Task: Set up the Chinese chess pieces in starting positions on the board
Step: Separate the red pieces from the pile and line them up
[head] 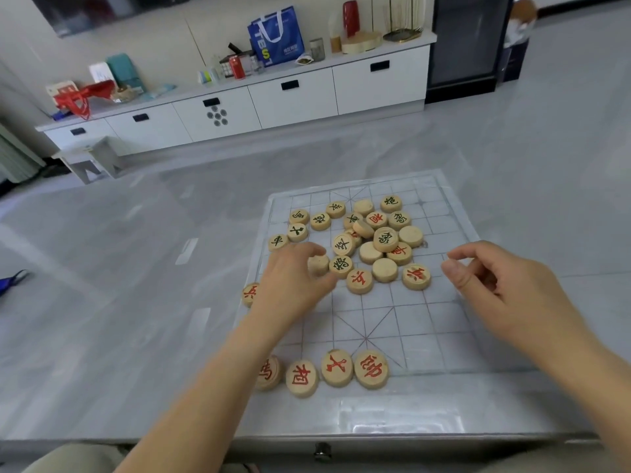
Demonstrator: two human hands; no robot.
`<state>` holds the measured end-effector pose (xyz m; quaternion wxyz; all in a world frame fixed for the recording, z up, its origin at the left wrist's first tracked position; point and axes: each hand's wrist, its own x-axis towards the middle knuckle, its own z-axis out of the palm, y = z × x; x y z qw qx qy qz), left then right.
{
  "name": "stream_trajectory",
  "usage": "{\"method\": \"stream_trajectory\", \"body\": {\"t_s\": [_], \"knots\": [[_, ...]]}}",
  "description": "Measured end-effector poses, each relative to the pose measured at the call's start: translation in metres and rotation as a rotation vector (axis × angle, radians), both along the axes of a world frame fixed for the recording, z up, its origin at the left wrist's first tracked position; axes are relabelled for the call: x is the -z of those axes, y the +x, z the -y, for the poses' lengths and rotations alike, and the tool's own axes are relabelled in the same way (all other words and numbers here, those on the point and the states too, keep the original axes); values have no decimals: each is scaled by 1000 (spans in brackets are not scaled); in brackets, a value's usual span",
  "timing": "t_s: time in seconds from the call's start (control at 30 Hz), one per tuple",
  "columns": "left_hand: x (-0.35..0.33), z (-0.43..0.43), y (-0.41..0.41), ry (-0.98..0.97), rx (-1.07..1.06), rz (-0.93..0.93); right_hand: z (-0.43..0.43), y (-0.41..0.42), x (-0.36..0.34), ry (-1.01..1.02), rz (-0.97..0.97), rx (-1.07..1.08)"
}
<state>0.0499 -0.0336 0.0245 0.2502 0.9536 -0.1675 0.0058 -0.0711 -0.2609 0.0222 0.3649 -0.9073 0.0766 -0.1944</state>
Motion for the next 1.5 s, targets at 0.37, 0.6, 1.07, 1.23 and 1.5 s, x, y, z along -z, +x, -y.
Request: {"method": "stream_trajectory", "body": {"t_s": [0.37,0.6,1.07,1.23,1.5], "knots": [[1,10,51,78,-45,-116,-4,14,8,-59,-4,-51],[-32,19,-21,-1138,27,-1064,-25,22,2,-147,72,-260],[-19,45,-62,-729,227,-671,-21,11,4,-142,160,-315],[-12,25,-7,-594,17,-363,-18,8,9,-233,92,-241],[7,-15,83,86,-211,-215,-15,7,10,-235,57,-208]]}}
